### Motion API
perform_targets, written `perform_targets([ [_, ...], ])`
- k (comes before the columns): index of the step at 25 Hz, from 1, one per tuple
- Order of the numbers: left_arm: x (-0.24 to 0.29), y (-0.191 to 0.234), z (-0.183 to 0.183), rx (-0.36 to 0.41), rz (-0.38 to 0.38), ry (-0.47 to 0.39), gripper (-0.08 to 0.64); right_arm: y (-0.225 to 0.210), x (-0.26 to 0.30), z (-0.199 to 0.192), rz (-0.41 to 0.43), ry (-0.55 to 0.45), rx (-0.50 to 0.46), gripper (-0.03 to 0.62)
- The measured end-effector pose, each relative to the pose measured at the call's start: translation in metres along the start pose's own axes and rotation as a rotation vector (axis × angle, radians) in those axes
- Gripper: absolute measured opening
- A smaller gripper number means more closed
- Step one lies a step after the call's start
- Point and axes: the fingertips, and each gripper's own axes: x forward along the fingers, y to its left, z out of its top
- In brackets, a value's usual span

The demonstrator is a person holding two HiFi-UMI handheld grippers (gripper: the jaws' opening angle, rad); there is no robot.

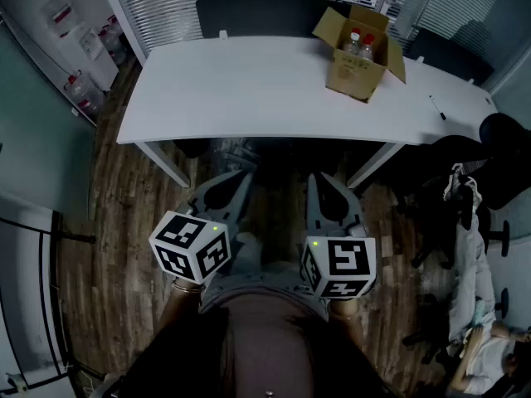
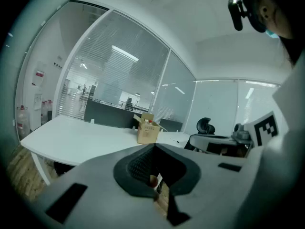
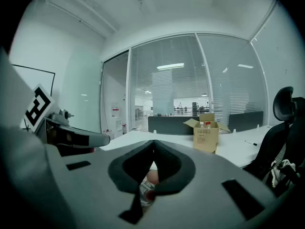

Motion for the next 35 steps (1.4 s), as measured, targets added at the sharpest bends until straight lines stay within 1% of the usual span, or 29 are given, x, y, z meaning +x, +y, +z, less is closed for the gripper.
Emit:
perform_targets([
  [5, 0.003, -0.012, -0.007, -0.003, -0.012, 0.005, 0.005, -0.006, -0.005, -0.004, 0.018, 0.003, 0.011, 0.023],
  [8, 0.006, -0.017, -0.008, 0.001, -0.012, 0.012, 0.006, -0.009, -0.006, -0.008, 0.031, 0.023, 0.015, 0.023],
  [13, 0.012, -0.016, -0.007, 0.009, -0.006, 0.015, 0.005, -0.016, -0.003, -0.014, 0.045, 0.043, 0.036, 0.023],
  [17, 0.025, -0.015, -0.002, 0.009, -0.021, 0.007, 0.006, -0.028, 0.006, -0.013, 0.043, 0.046, 0.061, 0.023],
  [26, 0.077, -0.001, 0.008, 0.012, -0.05, 0.033, 0.006, -0.061, 0.046, -0.011, 0.003, 0.068, 0.087, 0.023],
  [35, 0.149, 0.03, 0.027, -0.008, -0.074, 0.074, 0.006, -0.103, 0.108, -0.004, -0.032, 0.102, 0.104, 0.023],
])
